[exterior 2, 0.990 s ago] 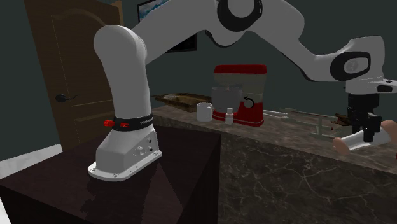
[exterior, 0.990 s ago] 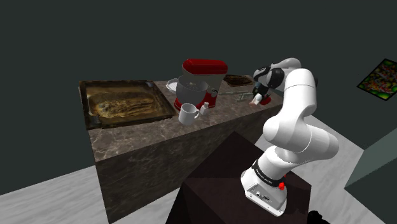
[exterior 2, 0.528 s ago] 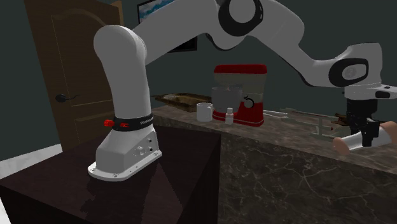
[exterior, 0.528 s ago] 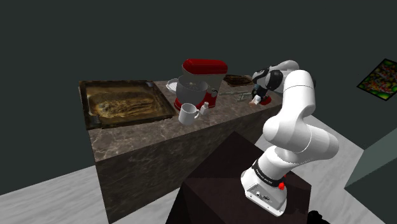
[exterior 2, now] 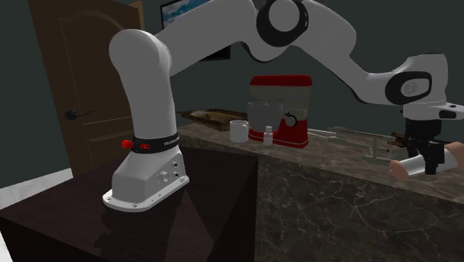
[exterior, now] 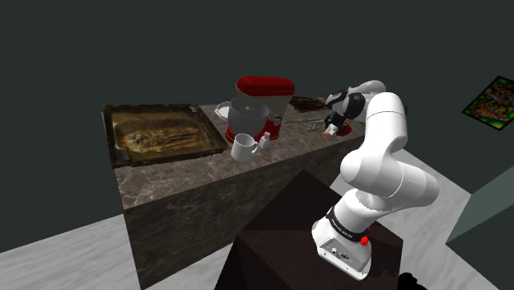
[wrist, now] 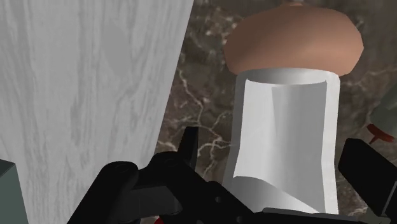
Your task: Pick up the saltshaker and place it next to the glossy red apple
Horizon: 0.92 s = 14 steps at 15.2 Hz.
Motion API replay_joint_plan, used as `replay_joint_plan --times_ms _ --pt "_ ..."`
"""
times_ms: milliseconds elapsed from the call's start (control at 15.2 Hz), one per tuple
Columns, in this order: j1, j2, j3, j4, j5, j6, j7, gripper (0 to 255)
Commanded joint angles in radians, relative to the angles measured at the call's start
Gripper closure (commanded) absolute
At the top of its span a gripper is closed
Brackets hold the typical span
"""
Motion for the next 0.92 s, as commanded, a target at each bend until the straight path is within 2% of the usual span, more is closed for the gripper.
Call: replay_joint_plan --times_ms 0,66,330,858 --pt "0.000 0.001 0.000 0.001 0.000 0.000 0.000 0" --pt "0.006 -0.018 -0.001 -0.037 0.000 0.017 0.000 0" --pt "0.027 -0.147 -0.012 -0.143 -0.007 -0.006 -0.002 0" --pt "0.027 -0.147 -0.012 -0.143 -0.007 -0.006 -0.002 0"
